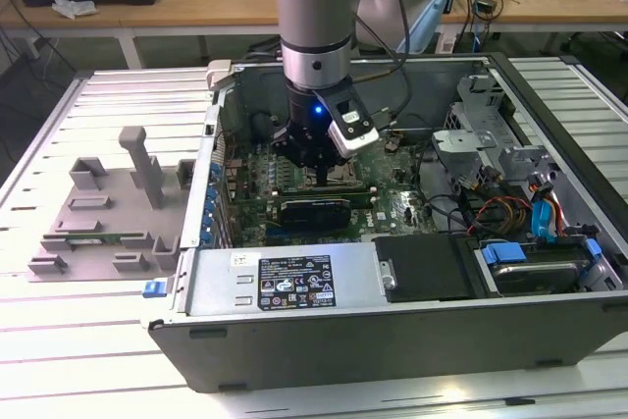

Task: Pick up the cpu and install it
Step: 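Install the second cpu locking lever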

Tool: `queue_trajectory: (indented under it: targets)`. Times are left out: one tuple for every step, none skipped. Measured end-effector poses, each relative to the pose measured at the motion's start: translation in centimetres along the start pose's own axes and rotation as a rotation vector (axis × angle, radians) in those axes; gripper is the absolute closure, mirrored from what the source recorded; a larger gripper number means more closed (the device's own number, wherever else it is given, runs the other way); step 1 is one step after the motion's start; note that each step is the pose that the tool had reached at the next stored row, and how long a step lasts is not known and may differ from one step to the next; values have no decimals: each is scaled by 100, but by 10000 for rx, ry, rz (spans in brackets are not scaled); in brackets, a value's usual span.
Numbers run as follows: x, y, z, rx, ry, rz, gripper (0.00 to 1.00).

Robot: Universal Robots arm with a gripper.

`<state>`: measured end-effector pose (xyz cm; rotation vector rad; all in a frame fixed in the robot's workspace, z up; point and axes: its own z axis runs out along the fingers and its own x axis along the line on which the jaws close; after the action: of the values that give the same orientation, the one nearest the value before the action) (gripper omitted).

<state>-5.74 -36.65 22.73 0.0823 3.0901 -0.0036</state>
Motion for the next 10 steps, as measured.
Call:
queue_trajectory:
  targets:
    - [7,0,8,-1,-2,1,89]
    - [12,0,16,-1,-3,1,89]
    - [17,-1,24,-1,-4,0,89]
    - [21,-1,32,0,-4,1,89]
    - [22,-1,38,0,-4,0,89]
    - [23,-1,43,-1,-4,-1,89]
    - [23,-1,53,1,-3,-1,89]
    - [26,-1,78,0,-4,0,89]
    - [28,-1,98,0,-4,0,89]
    - [29,-1,113,0,-4,1,89]
